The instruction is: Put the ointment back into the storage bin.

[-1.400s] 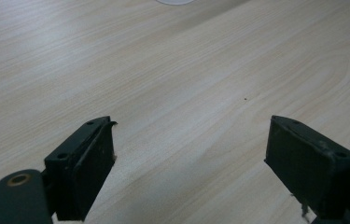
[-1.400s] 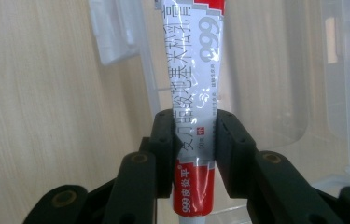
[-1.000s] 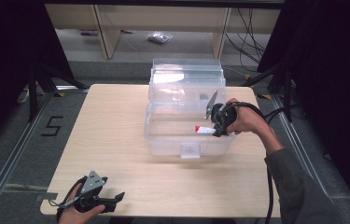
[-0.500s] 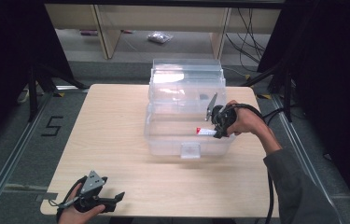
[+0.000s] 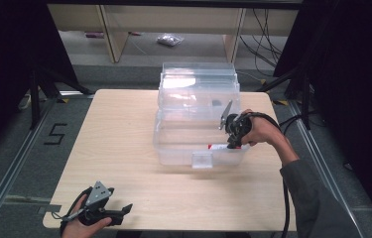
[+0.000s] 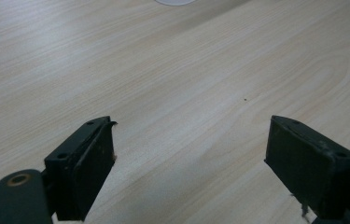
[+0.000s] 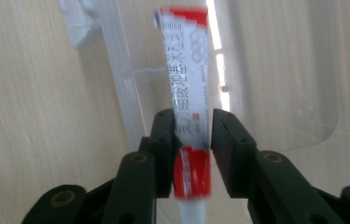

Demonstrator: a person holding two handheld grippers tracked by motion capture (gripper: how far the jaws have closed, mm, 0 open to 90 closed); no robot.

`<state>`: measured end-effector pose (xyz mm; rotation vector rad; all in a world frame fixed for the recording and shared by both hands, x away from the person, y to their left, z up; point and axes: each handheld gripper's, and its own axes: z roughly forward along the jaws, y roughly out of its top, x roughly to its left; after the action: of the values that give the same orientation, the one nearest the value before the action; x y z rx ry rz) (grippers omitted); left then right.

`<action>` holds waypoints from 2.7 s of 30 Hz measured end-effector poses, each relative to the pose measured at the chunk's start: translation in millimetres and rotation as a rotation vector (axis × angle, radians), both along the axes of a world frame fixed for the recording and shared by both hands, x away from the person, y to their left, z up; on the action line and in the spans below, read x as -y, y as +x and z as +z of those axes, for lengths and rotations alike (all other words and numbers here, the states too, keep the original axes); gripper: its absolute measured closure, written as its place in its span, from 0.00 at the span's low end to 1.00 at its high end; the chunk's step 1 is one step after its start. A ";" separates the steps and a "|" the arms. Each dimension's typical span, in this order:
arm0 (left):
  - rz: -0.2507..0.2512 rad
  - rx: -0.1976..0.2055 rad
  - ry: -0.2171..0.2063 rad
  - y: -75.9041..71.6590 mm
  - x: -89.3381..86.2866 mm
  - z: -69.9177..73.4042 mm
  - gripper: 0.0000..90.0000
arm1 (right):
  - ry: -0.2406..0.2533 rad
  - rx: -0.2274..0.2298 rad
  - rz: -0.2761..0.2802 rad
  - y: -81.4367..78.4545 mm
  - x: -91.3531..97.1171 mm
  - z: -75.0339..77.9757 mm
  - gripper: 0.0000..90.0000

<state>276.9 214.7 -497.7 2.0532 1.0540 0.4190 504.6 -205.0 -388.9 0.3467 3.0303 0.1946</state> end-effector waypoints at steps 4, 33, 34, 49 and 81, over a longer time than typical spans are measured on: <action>-0.003 -0.002 0.003 0.0 -0.1 0.2 0.17 | 0.032 0.009 -0.013 -0.4 0.6 4.7 0.78; -0.009 -0.008 0.004 -0.3 -0.2 0.9 0.17 | 0.157 0.051 -0.084 -3.6 8.0 20.4 0.69; -0.011 -0.008 0.006 -0.3 -0.5 1.0 0.17 | 0.168 0.051 -0.104 -4.0 8.5 21.7 0.68; -0.003 -0.003 0.010 0.3 -0.3 0.3 0.17 | 0.243 0.085 -0.178 -11.4 6.1 28.6 0.56; -0.001 -0.002 -0.003 0.4 0.7 -0.3 0.17 | 0.397 0.140 -0.331 -51.5 10.7 28.1 0.35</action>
<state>277.3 214.0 -498.0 2.0521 1.0543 0.4150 453.2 -215.7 -360.8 0.8151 2.7266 0.7586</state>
